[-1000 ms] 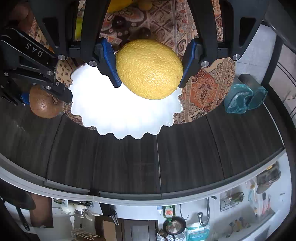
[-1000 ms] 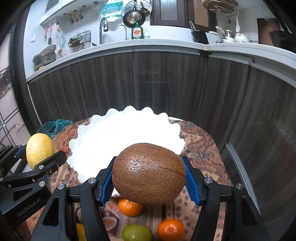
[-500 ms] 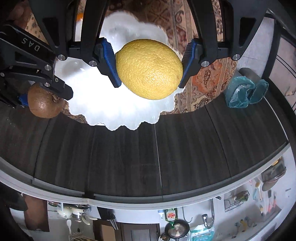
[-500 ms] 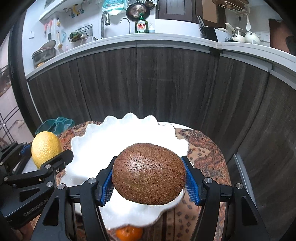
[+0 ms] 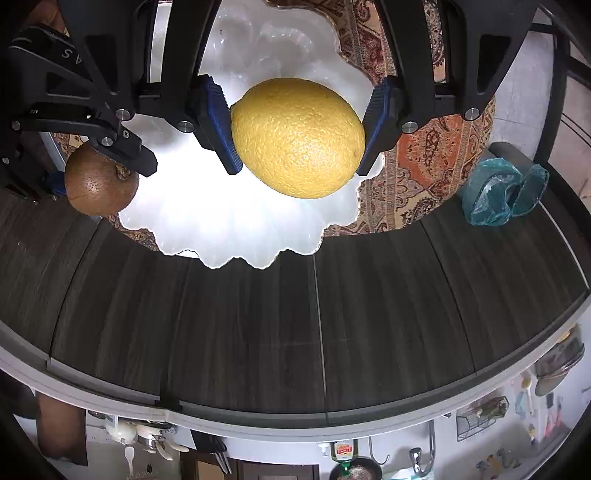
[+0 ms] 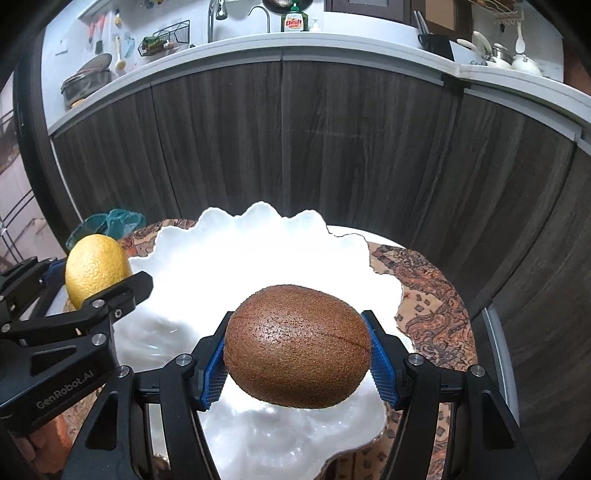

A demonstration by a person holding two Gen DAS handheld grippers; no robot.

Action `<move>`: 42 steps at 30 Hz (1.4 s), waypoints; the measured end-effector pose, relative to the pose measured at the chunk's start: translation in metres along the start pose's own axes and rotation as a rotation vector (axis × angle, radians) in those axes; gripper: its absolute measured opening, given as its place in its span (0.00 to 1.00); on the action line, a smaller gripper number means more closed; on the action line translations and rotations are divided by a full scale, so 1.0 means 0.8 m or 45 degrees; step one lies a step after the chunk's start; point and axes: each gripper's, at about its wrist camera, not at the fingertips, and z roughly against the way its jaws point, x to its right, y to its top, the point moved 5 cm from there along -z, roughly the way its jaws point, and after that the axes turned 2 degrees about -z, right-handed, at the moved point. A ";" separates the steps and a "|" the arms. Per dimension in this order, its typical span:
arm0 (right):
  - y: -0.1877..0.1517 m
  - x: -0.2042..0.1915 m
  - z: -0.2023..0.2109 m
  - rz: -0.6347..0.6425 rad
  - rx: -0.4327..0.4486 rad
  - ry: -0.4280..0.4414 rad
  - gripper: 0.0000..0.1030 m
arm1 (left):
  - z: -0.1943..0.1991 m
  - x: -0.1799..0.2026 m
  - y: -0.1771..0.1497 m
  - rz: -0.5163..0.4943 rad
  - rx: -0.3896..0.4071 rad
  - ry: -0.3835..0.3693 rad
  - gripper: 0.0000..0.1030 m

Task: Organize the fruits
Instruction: 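Carry the pomelo and brown fruit with both tools over the white bowl, then open both tools to drop the pomelo and brown fruit into the bowl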

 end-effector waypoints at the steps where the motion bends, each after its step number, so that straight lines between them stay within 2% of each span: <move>1: 0.000 -0.001 -0.001 0.007 -0.001 0.003 0.64 | -0.002 0.000 0.000 0.000 -0.006 -0.003 0.59; 8: -0.001 -0.004 -0.012 0.030 -0.014 0.006 0.64 | -0.018 -0.001 -0.009 0.006 -0.047 -0.010 0.59; 18: -0.016 0.002 -0.031 0.040 -0.065 -0.049 0.64 | -0.036 0.005 -0.026 -0.012 -0.110 -0.015 0.59; 19: -0.018 0.004 -0.033 0.038 -0.073 -0.056 0.64 | -0.033 0.004 -0.025 -0.017 -0.095 -0.003 0.61; 22: -0.021 0.012 -0.037 0.003 -0.081 -0.066 0.65 | -0.024 0.005 -0.021 -0.050 -0.074 0.029 0.77; 23: -0.022 0.014 -0.035 -0.007 -0.069 -0.076 0.70 | -0.020 0.004 -0.020 -0.058 -0.067 0.033 0.78; 24: -0.021 0.016 -0.031 -0.016 -0.053 -0.089 0.80 | -0.017 0.004 -0.020 -0.063 -0.063 0.039 0.79; 26: -0.018 0.020 -0.022 -0.030 -0.011 -0.115 0.89 | -0.011 0.001 -0.020 -0.064 -0.051 0.069 0.88; 28: -0.014 0.024 -0.013 -0.033 0.027 -0.151 0.92 | -0.003 -0.001 -0.020 -0.065 -0.031 0.095 0.93; 34: -0.012 0.030 0.016 -0.034 0.105 -0.206 0.93 | 0.025 0.001 -0.023 -0.085 0.016 0.151 0.97; 42: -0.029 0.029 0.061 -0.067 0.169 -0.235 0.93 | 0.068 0.007 -0.041 -0.076 0.046 0.179 0.97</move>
